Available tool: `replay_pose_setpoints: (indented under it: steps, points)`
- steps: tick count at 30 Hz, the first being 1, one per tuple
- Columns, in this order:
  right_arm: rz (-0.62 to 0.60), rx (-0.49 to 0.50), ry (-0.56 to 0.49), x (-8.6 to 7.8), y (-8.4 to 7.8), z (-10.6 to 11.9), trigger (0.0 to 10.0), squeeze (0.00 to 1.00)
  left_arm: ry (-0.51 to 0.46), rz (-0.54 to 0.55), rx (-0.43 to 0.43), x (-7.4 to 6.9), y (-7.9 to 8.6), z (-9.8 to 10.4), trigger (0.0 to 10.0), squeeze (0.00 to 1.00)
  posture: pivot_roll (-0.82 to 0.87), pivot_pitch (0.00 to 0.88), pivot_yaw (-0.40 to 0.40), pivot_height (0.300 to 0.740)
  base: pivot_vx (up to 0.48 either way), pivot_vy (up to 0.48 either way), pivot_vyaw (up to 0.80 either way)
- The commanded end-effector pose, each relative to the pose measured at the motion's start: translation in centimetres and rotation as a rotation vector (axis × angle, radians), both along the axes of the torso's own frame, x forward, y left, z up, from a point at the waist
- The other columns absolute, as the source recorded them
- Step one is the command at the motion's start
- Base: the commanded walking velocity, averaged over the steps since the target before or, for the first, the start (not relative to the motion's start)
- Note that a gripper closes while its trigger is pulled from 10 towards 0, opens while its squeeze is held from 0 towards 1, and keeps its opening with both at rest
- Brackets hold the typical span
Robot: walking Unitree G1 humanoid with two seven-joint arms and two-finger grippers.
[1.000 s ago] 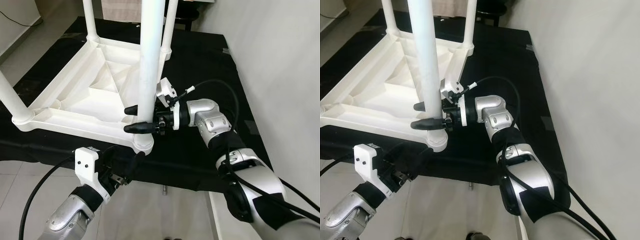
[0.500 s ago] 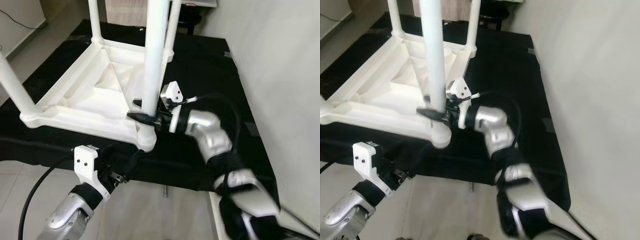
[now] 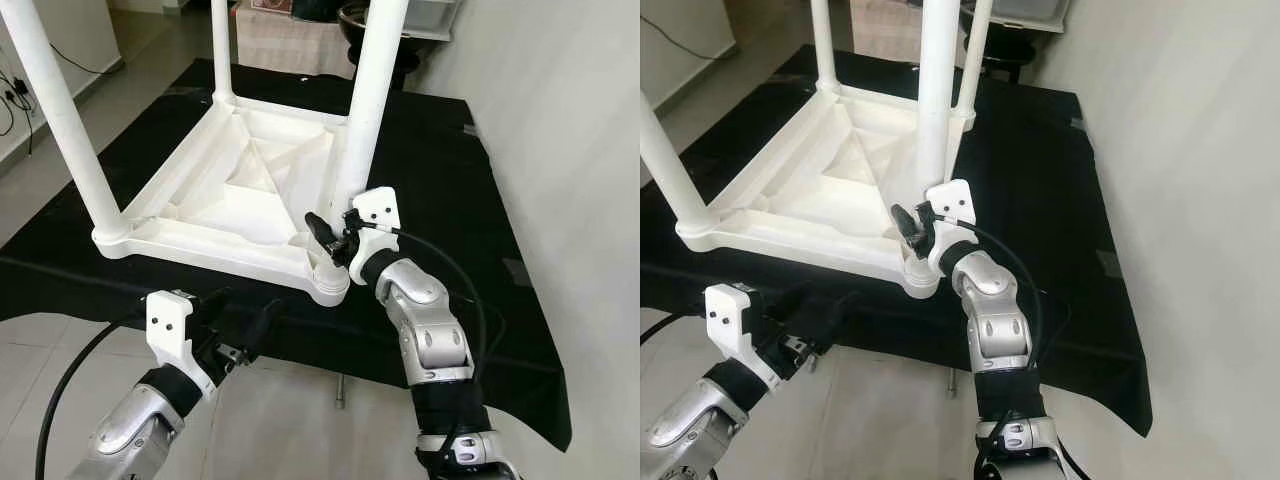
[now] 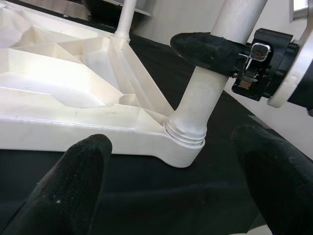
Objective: Building children table
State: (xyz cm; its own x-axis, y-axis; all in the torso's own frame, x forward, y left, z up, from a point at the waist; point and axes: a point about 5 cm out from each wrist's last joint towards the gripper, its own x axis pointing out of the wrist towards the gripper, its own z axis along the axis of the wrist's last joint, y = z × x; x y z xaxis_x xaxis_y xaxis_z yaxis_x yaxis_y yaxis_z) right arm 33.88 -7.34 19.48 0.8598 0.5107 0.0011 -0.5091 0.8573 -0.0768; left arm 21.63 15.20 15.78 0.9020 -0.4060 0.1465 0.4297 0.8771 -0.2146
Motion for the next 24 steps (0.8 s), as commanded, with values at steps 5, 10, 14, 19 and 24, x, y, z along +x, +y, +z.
replay_pose_setpoints:
  steps: [5,10,14,19,24]
  points:
    - [0.114,-0.055,0.197,-1.1,1.3,-2.5,10.0,1.0,0.006,0.003,0.013,0.0,0.0,-0.2,10.0,0.0,-0.01,0.141,-0.114,0.74,0.0,0.0,0.0]
    - [0.57,0.011,0.144,-1.0,2.0,-0.1,10.0,1.0,0.005,-0.003,0.007,0.0,-0.4,-0.3,10.0,0.0,0.01,0.135,-0.12,0.74,0.0,0.0,0.0]
    - [0.731,-0.063,0.054,-0.2,1.4,1.4,10.0,0.87,0.003,-0.004,0.002,0.0,-0.6,-0.3,10.0,0.0,0.02,0.136,-0.127,0.74,0.0,0.0,0.0]
    - [0.904,-0.097,0.042,0.6,1.1,3.0,10.0,0.0,0.002,-0.005,-0.004,-0.2,-0.9,-0.3,10.0,0.0,0.03,0.129,-0.133,0.74,0.0,0.0,0.0]
    - [1.036,-0.116,0.032,1.4,1.6,4.3,10.0,0.0,0.003,-0.006,-0.008,-0.5,-1.2,-0.3,10.0,0.0,0.04,0.133,-0.14,0.74,0.0,0.0,0.0]
